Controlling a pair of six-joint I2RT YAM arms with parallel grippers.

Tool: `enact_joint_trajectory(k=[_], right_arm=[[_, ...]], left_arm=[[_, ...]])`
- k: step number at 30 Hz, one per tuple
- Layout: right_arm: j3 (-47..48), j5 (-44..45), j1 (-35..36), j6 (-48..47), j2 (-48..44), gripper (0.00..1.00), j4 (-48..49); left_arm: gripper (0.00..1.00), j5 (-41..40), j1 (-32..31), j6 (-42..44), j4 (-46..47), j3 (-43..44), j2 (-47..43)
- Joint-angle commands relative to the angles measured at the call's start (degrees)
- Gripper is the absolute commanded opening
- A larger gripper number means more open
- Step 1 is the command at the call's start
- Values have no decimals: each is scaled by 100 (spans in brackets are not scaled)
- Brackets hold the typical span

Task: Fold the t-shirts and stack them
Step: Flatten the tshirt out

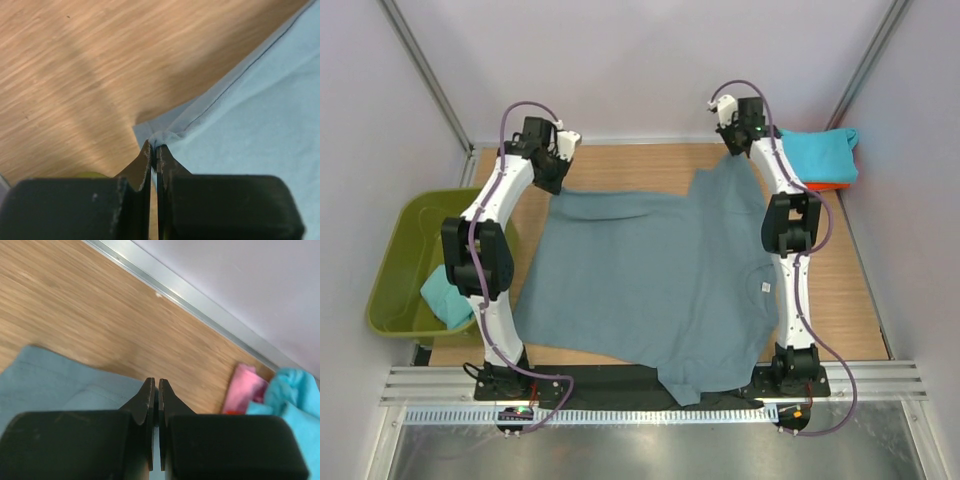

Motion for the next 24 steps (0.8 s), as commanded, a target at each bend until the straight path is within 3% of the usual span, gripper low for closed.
enact_joint_trajectory(k=[1, 11, 16, 24], right_arm=[[245, 397, 249, -272, -26, 1, 1224], [782, 915, 461, 61, 528, 1, 2253], [870, 1126, 461, 0, 581, 1, 2640], [1019, 1337, 417, 26, 590, 1, 2851]], left_arm=[[0, -473, 73, -135, 389, 519, 243], [0, -1835, 328, -320, 969, 766, 596], [0, -1889, 408, -127, 821, 1021, 877], [0, -1741, 557, -249, 161, 2462, 1905]])
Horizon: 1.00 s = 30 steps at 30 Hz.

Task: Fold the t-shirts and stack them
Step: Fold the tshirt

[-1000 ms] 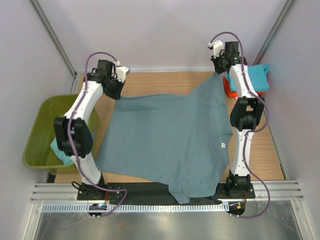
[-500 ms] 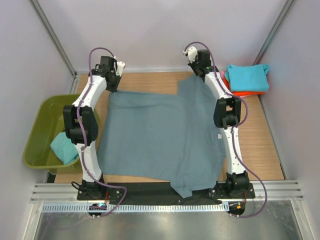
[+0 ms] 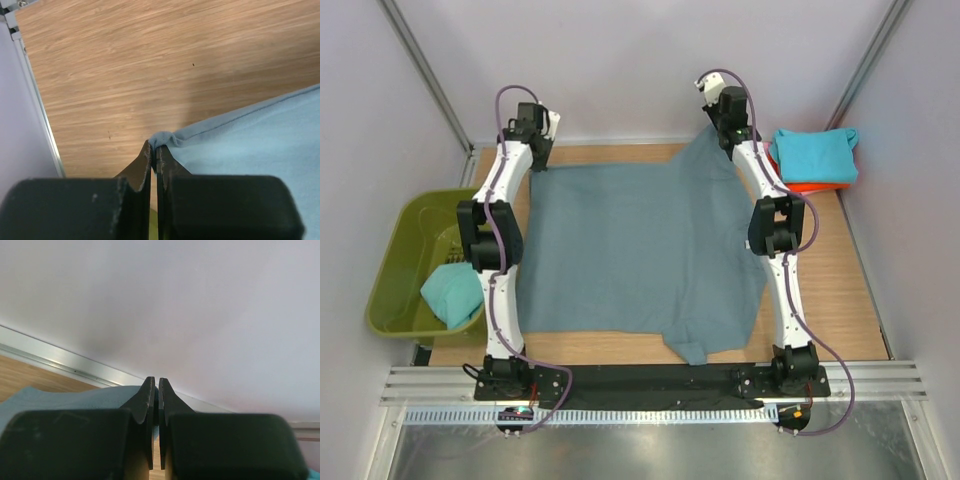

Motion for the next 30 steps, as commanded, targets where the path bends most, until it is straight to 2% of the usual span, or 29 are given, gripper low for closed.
enact_joint_trajectory(k=[1, 6, 11, 19, 30], right_arm=[[307, 257, -47, 22, -42, 1, 465], [-8, 372, -82, -22, -436, 1, 131], [-281, 223, -82, -49, -981, 1, -553], [-1511, 170, -99, -5, -2308, 1, -1284], [-2804, 47, -99, 145, -3495, 1, -1671]], left_arm=[[0, -31, 127, 15, -228, 569, 242], [0, 74, 170, 94, -141, 571, 234], [0, 461, 276, -2, 0, 176, -213], [0, 1216, 276, -47, -263, -422, -952], [0, 1498, 276, 6, -500, -1099, -1752]])
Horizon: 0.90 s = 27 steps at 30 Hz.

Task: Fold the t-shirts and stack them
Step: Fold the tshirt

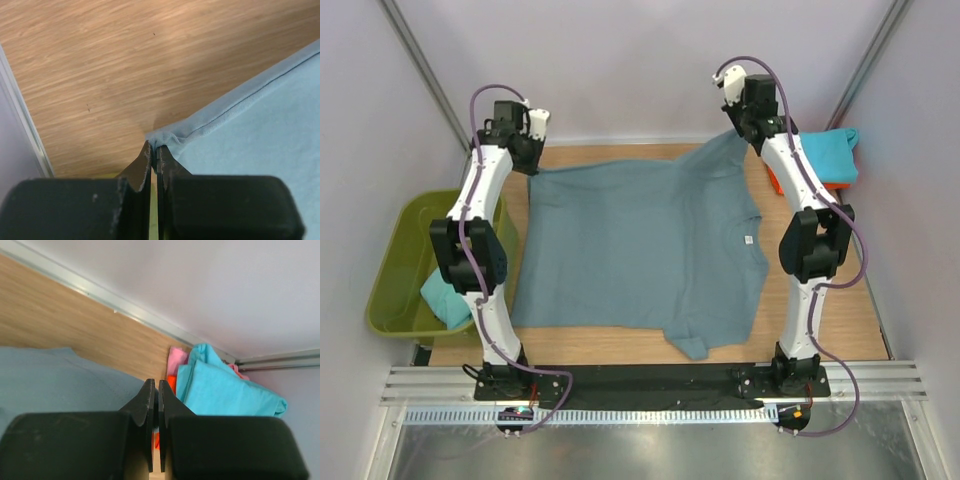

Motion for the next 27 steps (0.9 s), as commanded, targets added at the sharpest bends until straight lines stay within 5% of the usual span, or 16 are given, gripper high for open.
enact_joint_trajectory(k=[1, 16, 27], right_arm=[[-367, -30, -27, 99, -571, 1, -135], [-2274, -276, -10, 301, -2161, 1, -276], [-3549, -417, 43, 486, -3111, 1, -293]], left_arm=[[0, 178, 44, 4, -133, -264, -510], [0, -155, 280, 136, 95, -1680, -1337], [0, 55, 414, 294, -185, -1531, -1101]])
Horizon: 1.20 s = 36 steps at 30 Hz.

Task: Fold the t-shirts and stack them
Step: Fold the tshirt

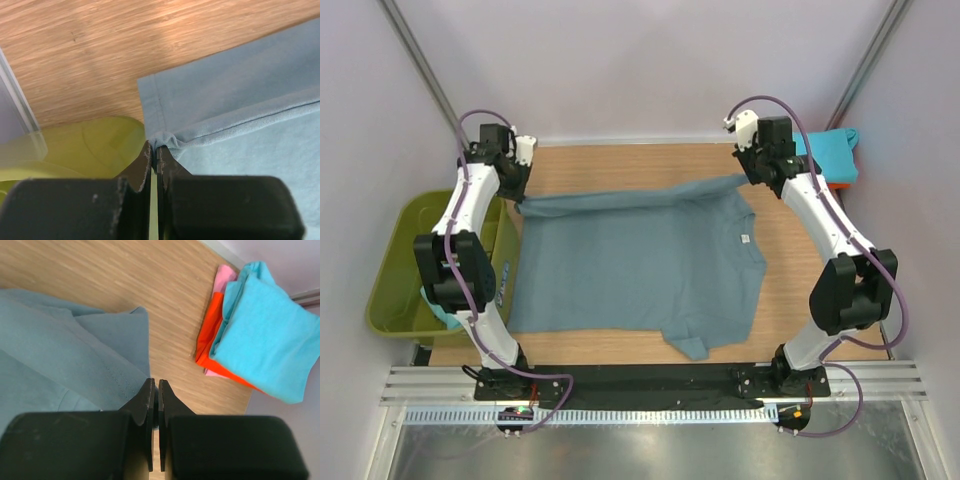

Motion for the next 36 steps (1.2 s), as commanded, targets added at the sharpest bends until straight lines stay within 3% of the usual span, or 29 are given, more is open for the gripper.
enact_joint_trajectory(k=[1, 11, 31, 33, 34, 36], right_arm=[[-306, -78, 41, 147, -581, 1, 87], [-1360, -192, 59, 323, -1267, 1, 69], [-2231, -685, 111, 841, -1891, 1, -106], [-2214, -711, 103, 841, -1891, 1, -98], [-2144, -737, 111, 824, -1882, 1, -106], [-2039, -781, 103, 841, -1865, 8, -141]], left_arm=[[0, 62, 27, 178, -225, 290, 14], [0, 352, 18, 257, -384, -245, -169], [0, 563, 9, 82, -499, -747, -486], [8, 563, 9, 55, -437, -668, -486], [28, 476, -8, 47, -428, -624, -504], [36, 457, -44, 12, -280, -571, -609]])
